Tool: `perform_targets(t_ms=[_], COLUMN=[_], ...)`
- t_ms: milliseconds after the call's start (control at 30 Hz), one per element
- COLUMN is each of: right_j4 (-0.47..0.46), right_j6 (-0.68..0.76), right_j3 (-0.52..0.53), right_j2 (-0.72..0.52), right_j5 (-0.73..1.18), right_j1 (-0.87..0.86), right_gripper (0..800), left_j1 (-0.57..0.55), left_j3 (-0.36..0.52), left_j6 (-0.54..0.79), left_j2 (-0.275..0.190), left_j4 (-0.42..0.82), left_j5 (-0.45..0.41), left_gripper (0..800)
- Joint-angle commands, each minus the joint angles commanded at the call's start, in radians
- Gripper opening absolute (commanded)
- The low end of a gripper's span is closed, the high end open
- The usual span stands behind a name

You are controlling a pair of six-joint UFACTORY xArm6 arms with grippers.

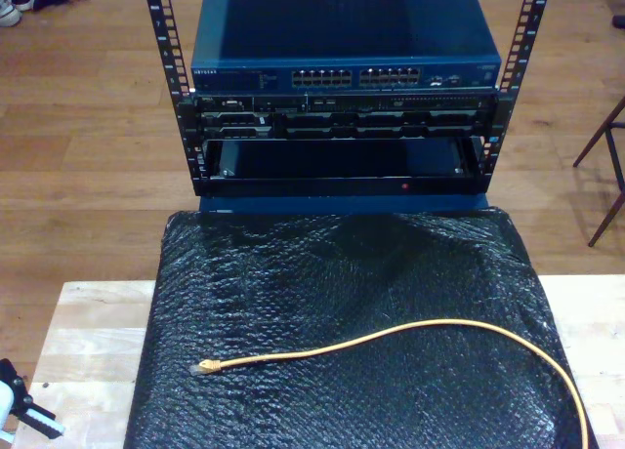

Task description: Grab the cable and plug it in

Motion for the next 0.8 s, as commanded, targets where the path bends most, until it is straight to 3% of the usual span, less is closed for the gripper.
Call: perform_targets(t_ms=[400, 567, 800], right_j4=[0.026, 0.035, 0.034], right_j6=[0.078, 0.095, 0.236], right_j3=[0.009, 0.037, 0.048], right_j2=[-0.009, -0.080, -0.100], right_j5=[-0.006, -0.011, -0.115], right_j1=[0.146, 0.195, 0.404], right_gripper=[800, 798, 798], left_j1=[0.000, -0.002, -0.002], left_j3=[0.000, 0.000, 0.000], left_j6=[-0.038, -0.040, -0.041], left_j2=[0.003, 0.005, 0.005], left_j4=[-0.026, -0.029, -0.029], left_j5=[-0.009, -0.009, -0.009], left_gripper=[800, 800, 800])
